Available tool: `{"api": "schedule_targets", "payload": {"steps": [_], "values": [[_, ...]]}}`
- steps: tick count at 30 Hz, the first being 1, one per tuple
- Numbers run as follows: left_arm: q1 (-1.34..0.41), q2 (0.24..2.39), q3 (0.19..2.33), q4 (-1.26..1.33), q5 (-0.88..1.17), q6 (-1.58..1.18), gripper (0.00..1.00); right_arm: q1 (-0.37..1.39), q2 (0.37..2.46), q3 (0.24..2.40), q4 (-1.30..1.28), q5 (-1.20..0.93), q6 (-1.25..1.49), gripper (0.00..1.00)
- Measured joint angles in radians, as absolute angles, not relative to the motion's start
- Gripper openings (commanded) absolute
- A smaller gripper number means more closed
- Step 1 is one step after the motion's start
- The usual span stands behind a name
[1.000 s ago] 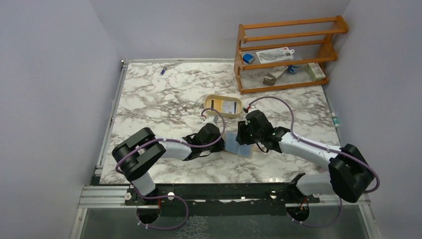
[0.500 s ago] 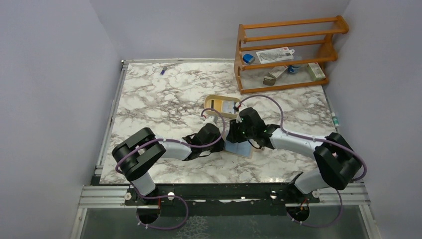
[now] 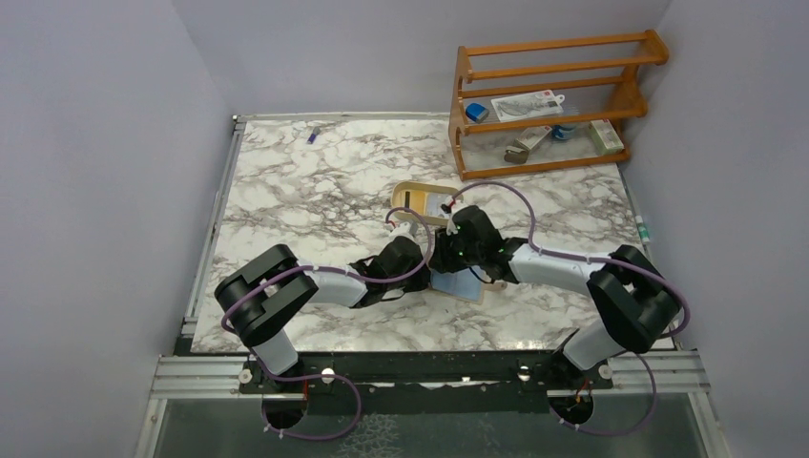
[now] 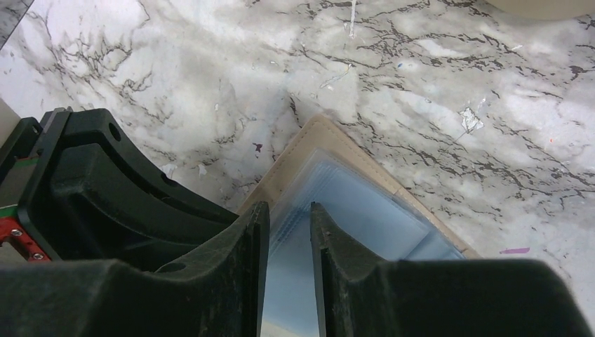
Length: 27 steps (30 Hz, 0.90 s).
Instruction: Take the credit cards out of the card holder
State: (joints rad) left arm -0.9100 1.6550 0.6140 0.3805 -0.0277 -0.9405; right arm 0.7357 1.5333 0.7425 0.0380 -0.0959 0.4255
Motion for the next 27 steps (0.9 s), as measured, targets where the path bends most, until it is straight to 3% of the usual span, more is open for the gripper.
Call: {"api": "schedule_targets", "payload": {"steps": [27], "values": [[-0.910,1.655,0.603,0.398,-0.028,-0.940,0.00,0.736,1.428,0.525,0.232,-0.094,0.508,0.33]]}}
